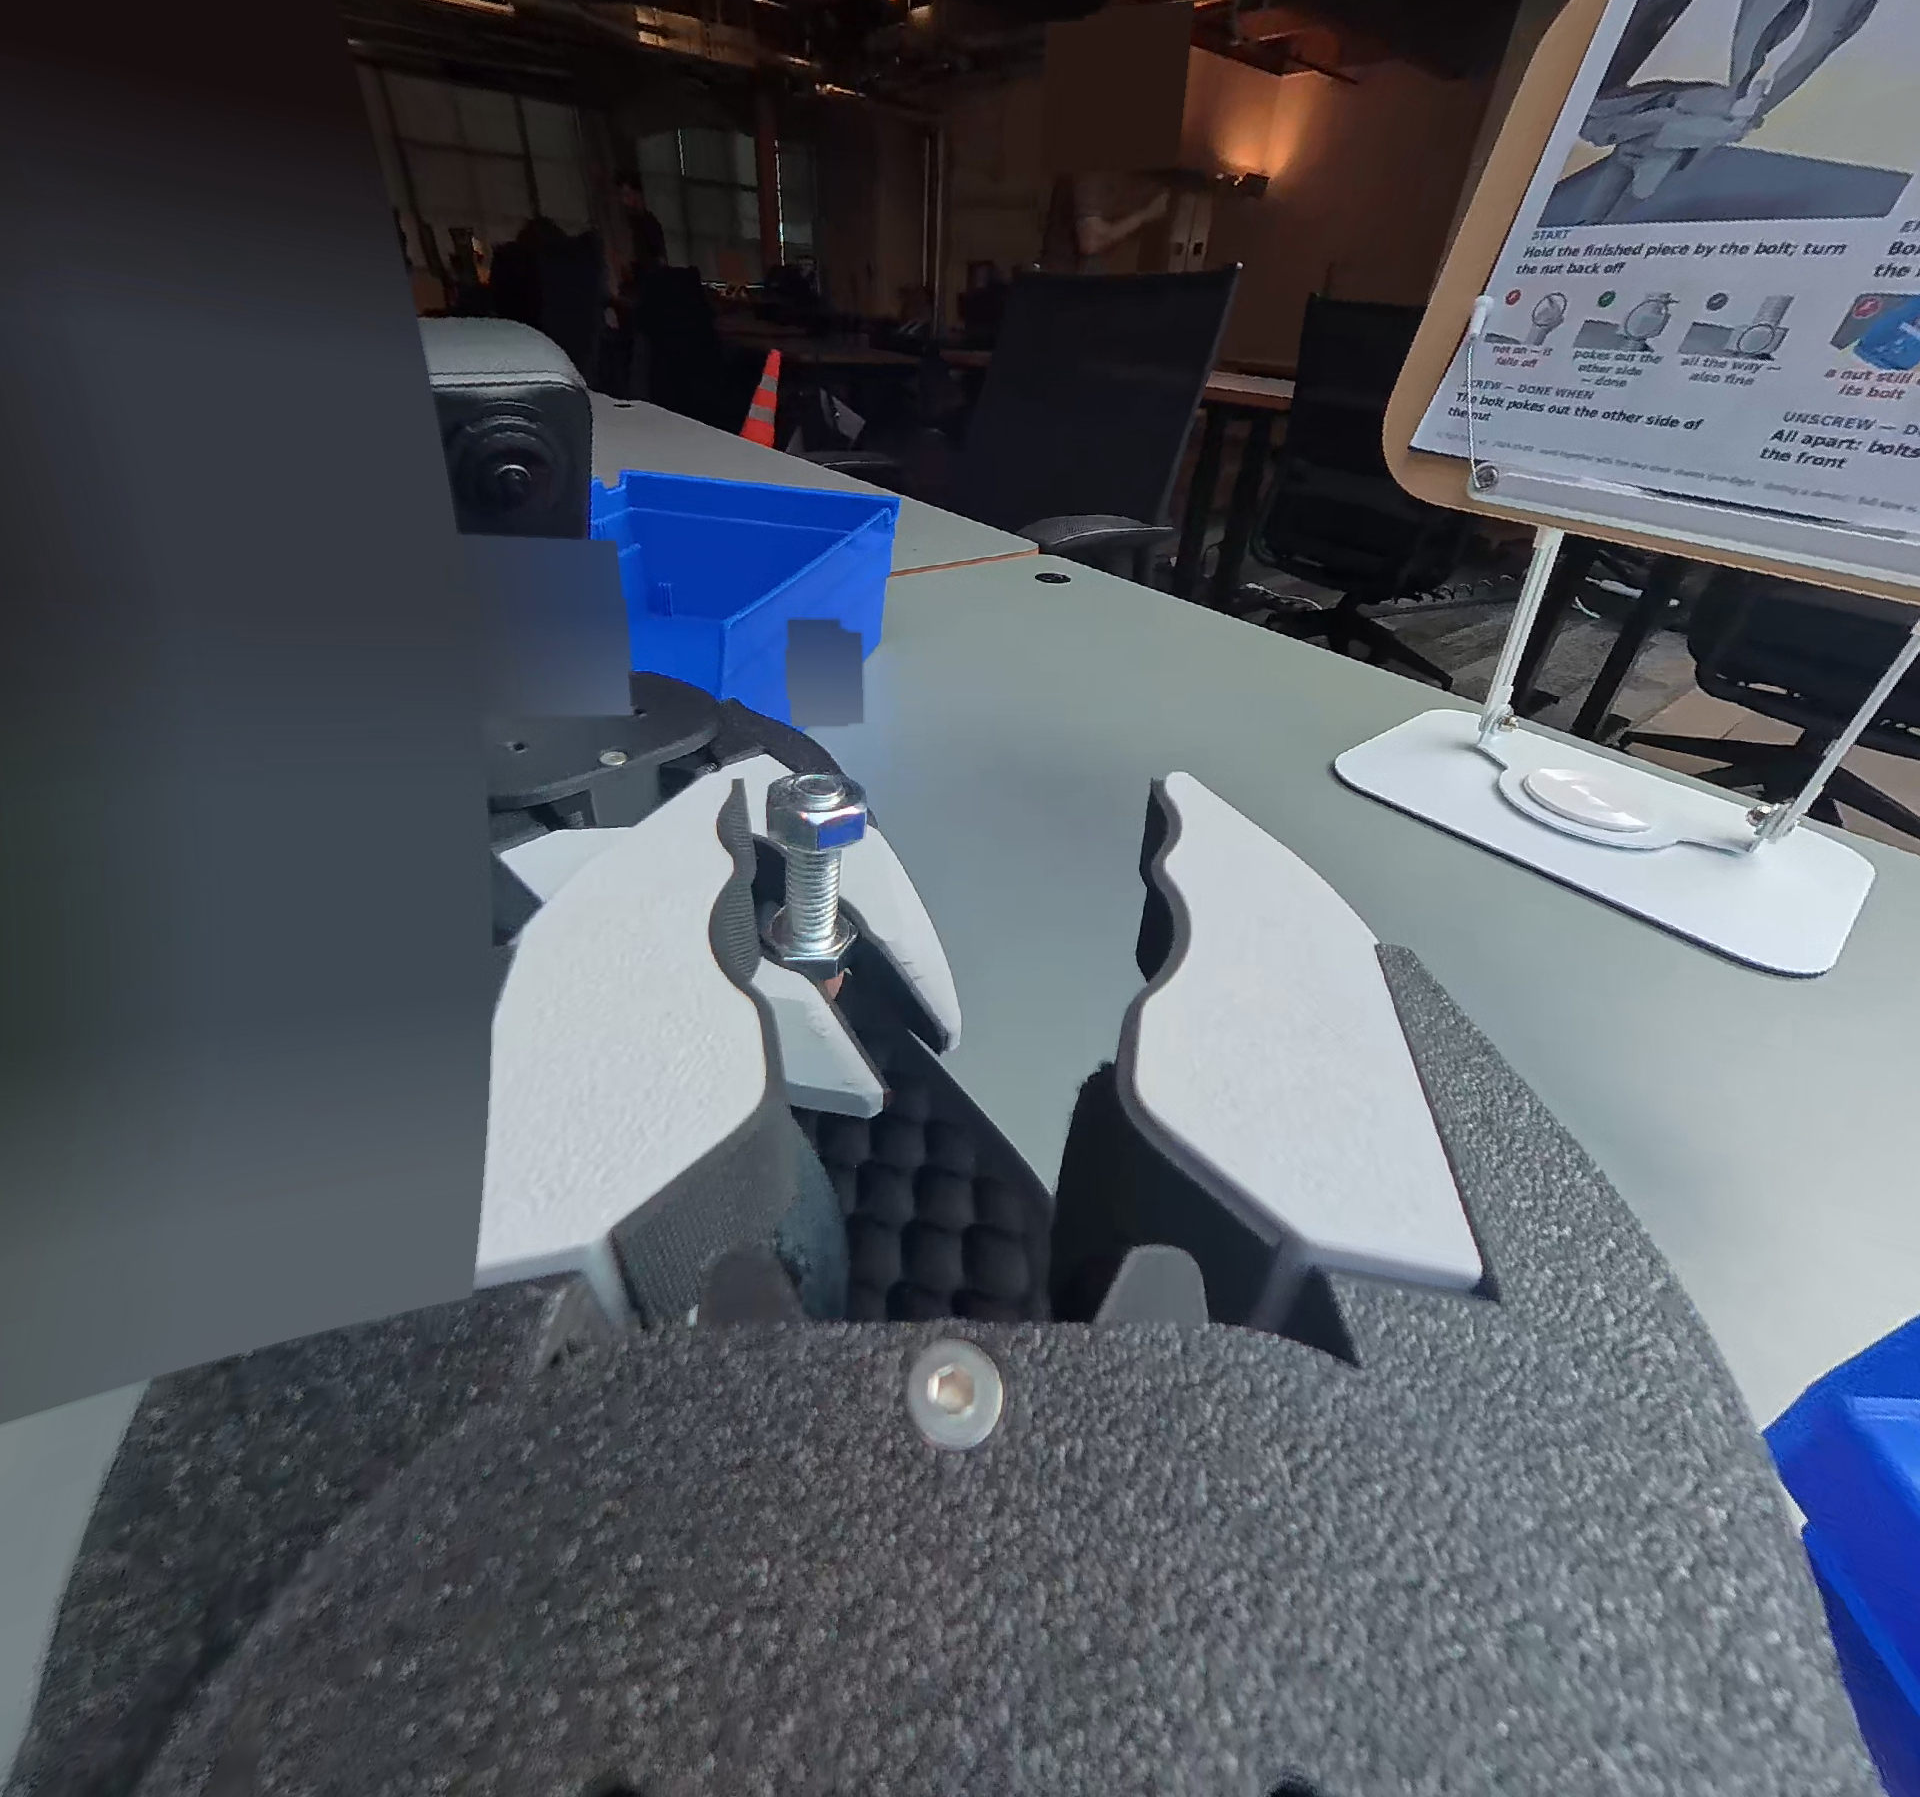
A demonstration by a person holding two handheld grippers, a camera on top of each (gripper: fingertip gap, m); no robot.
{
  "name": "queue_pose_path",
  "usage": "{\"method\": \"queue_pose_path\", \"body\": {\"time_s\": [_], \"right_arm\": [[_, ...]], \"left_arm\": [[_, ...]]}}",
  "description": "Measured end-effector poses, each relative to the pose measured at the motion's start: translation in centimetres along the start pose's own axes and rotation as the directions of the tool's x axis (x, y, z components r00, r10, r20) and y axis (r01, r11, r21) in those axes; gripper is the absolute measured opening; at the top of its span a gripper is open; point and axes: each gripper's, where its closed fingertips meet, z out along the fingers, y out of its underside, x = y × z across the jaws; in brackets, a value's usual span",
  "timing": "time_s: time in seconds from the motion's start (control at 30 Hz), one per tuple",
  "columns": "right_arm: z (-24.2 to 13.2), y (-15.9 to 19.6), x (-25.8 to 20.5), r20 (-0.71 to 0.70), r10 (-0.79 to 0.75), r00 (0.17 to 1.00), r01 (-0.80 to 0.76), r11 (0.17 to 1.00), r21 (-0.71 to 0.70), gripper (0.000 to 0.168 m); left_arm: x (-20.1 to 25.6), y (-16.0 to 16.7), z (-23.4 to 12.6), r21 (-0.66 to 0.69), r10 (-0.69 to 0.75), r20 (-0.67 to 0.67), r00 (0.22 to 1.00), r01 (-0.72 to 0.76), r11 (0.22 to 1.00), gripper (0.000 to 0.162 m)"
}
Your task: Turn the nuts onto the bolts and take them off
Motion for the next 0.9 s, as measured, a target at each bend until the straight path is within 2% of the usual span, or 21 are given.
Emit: {"method": "queue_pose_path", "body": {"time_s": [0.4, 0.7, 0.9], "right_arm": [[-2.3, 0.1, 2.0, -0.057, 0.035, 0.998, -0.034, 0.999, 0.024, 0.068], [-0.1, -0.2, 0.2, 0.014, 0.012, 1.0, -0.012, 1.0, 0.022, 0.074], [0.0, 0.3, 0.4, 0.004, 0.015, 1.0, -0.015, 1.0, 0.01, 0.073]], "left_arm": [[0.0, -0.1, 0.0, 0.004, -0.004, 0.0, 1.0, 0.004, 1.0, 0.014], [0.0, 0.0, 0.0, -0.002, -0.001, -0.001, 1.0, 0.001, 1.0, 0.014], [0.0, 0.0, 0.0, 0.001, -0.004, -0.003, 1.0, 0.004, 1.0, 0.014]]}}
